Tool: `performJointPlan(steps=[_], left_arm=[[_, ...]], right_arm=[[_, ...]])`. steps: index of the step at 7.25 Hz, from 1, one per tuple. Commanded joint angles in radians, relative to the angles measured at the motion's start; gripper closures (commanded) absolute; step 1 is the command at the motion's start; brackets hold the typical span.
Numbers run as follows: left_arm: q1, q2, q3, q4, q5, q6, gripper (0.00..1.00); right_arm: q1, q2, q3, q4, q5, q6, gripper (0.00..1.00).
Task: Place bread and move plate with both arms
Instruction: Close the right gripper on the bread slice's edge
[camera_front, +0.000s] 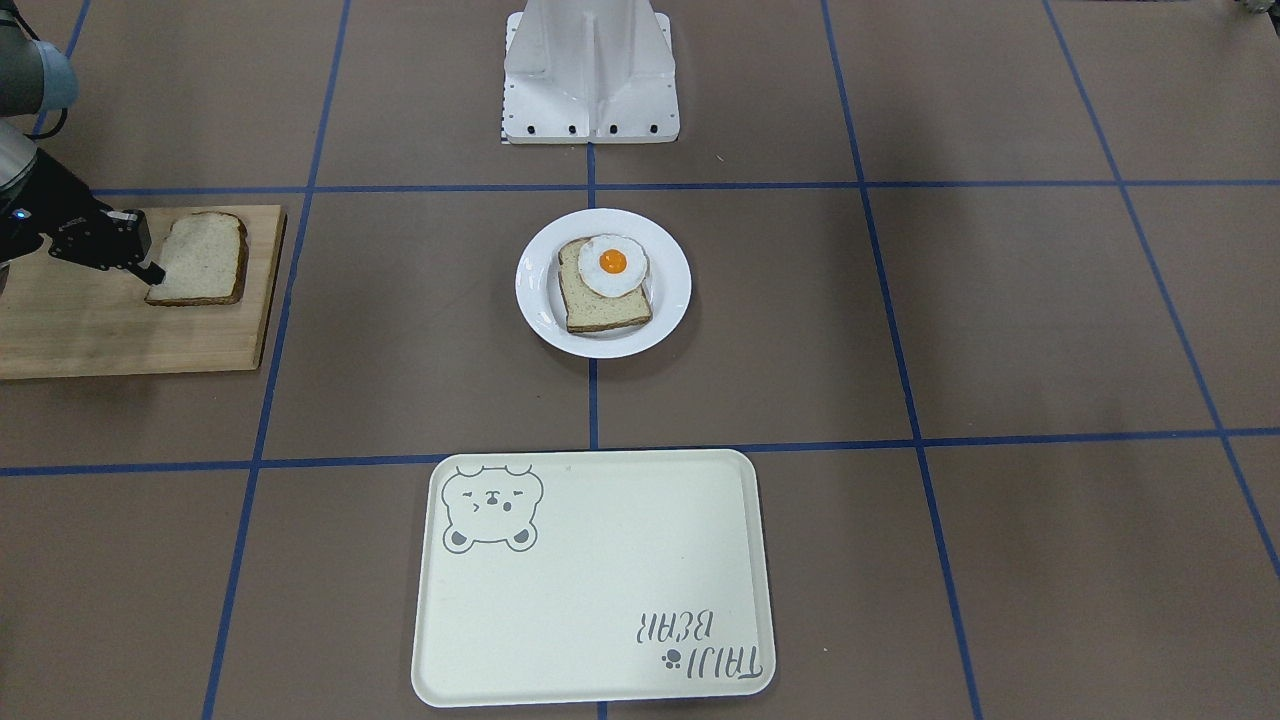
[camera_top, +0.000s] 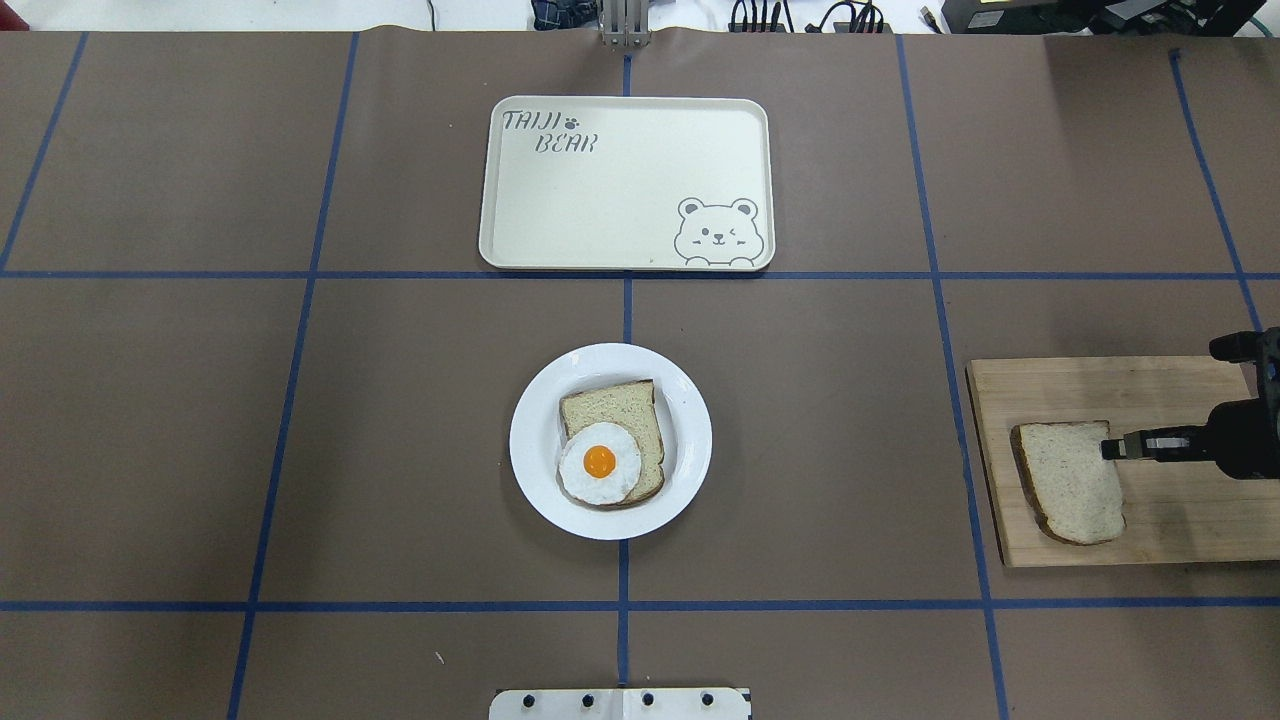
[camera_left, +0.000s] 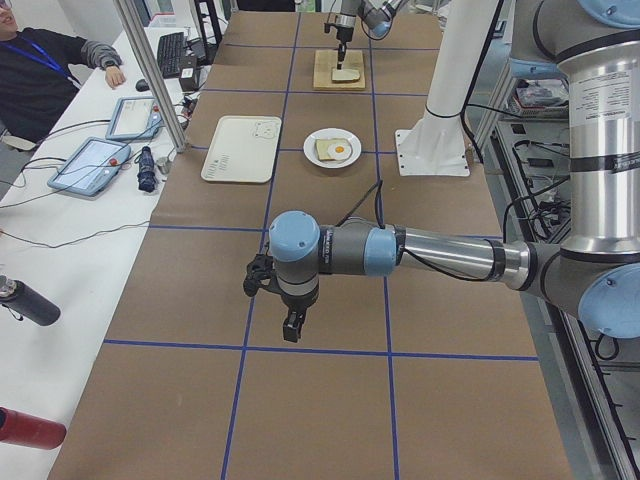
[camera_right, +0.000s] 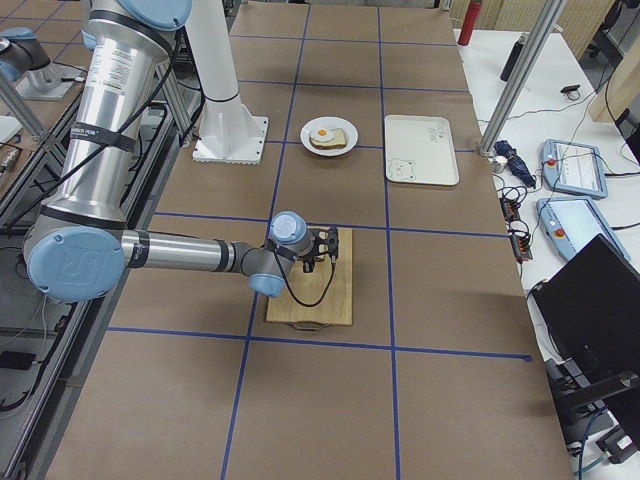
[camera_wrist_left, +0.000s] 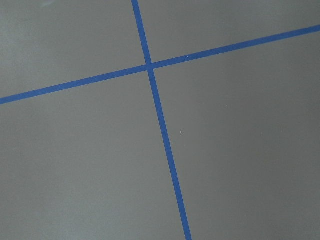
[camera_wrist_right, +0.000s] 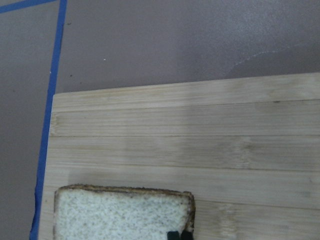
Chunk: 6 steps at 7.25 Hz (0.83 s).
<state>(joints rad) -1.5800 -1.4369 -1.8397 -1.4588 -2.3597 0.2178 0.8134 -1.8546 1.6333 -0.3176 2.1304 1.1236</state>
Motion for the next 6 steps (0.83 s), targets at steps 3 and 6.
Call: performJointPlan(steps=[3,6], left_arm=[[0.0,0.001,-0.003,0.0,-0.001,0.0,0.02],[0.0,0.001,-0.003,0.0,-0.001,0.0,0.02]], right_arm=[[0.18,0.006,0.0,0.032,0.242,-0.06,1.0],[0.27,0.101,0.0,0.052,0.361,-0.041,1.0]])
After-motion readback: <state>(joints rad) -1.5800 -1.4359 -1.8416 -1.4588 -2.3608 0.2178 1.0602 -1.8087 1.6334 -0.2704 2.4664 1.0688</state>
